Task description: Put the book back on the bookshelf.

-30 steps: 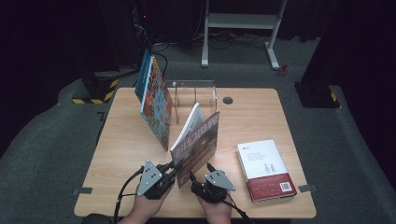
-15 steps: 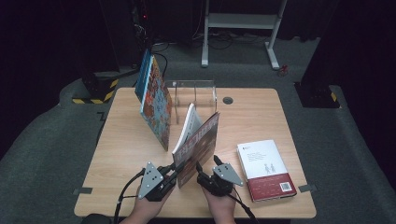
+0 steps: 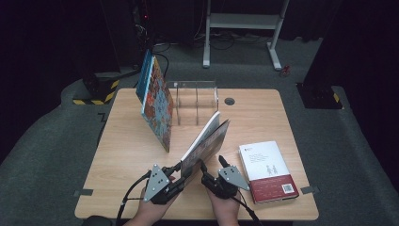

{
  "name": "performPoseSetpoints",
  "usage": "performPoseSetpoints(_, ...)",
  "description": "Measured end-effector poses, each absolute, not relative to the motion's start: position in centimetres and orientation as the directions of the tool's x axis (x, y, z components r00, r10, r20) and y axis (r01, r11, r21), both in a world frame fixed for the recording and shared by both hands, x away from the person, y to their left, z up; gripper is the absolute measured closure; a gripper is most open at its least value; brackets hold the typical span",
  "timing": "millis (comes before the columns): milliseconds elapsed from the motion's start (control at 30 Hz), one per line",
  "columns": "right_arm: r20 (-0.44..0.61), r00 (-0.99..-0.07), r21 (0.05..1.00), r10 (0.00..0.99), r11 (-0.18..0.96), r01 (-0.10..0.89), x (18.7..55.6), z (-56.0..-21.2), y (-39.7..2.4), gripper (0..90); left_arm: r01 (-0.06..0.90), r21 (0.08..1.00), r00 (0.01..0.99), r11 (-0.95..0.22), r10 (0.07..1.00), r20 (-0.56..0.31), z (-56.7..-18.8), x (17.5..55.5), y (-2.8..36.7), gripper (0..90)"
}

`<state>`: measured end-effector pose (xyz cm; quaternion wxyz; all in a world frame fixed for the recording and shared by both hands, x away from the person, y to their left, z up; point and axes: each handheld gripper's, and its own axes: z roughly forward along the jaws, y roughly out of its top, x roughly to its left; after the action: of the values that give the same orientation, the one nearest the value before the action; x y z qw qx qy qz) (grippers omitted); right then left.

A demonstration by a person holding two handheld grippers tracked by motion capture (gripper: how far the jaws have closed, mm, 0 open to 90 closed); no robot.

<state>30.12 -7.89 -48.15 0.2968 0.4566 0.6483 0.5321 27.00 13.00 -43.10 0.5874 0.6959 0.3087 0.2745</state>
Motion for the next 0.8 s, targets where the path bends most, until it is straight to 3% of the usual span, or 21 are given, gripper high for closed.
performPoseSetpoints(133,0.098,-0.414,0.963,0.905,0.019,0.268,30.1,-48.0,-7.7,32.7,0.120,0.982,0.636,-0.147,0.771,0.037,-42.2,27.8,12.1,61.3)
performPoseSetpoints(367,0.097,-0.417,0.962,0.904,0.023,0.273,30.2,-48.0,-7.7,32.6,0.115,0.978,0.608,-0.172,0.791,0.068,-42.2,28.3,12.3,81.7)
performPoseSetpoints(800,0.091,-0.414,0.955,0.906,0.040,0.295,29.8,-48.2,-8.7,32.7,0.106,0.979,0.643,-0.175,0.763,0.067,-42.2,28.2,12.4,83.4)
